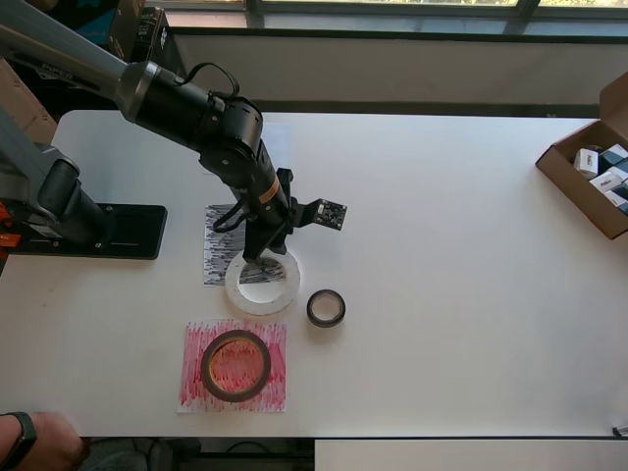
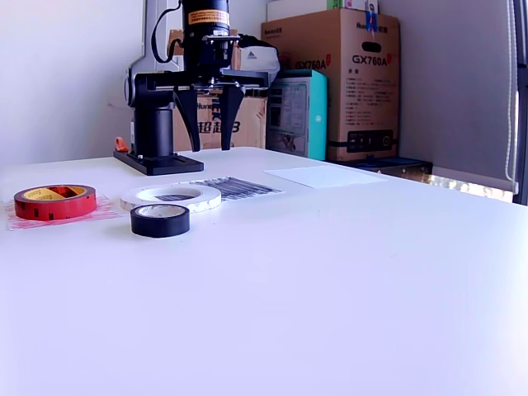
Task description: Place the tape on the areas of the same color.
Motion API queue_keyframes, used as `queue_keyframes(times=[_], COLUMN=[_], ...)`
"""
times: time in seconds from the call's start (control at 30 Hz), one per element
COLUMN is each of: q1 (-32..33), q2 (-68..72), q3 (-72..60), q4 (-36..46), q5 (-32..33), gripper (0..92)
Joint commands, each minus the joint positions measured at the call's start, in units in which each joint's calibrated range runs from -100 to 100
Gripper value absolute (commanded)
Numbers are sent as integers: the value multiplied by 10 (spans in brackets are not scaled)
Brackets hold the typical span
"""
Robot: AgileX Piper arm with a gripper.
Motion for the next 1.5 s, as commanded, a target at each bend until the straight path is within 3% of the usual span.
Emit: queue_keyframes(times=[0.0, 0.53, 0.77, 1.0, 1.17, 1.47], q1=[4, -7, -8, -8, -8, -14], q2=[3, 40, 40, 41, 52, 62], q3=[0, 0, -1, 0, 13, 15], q4=[-3, -4, -4, -5, -44, -47], q5=[-2, -3, -47, -49, -52, -63], gripper=[432, 437, 439, 439, 439, 439])
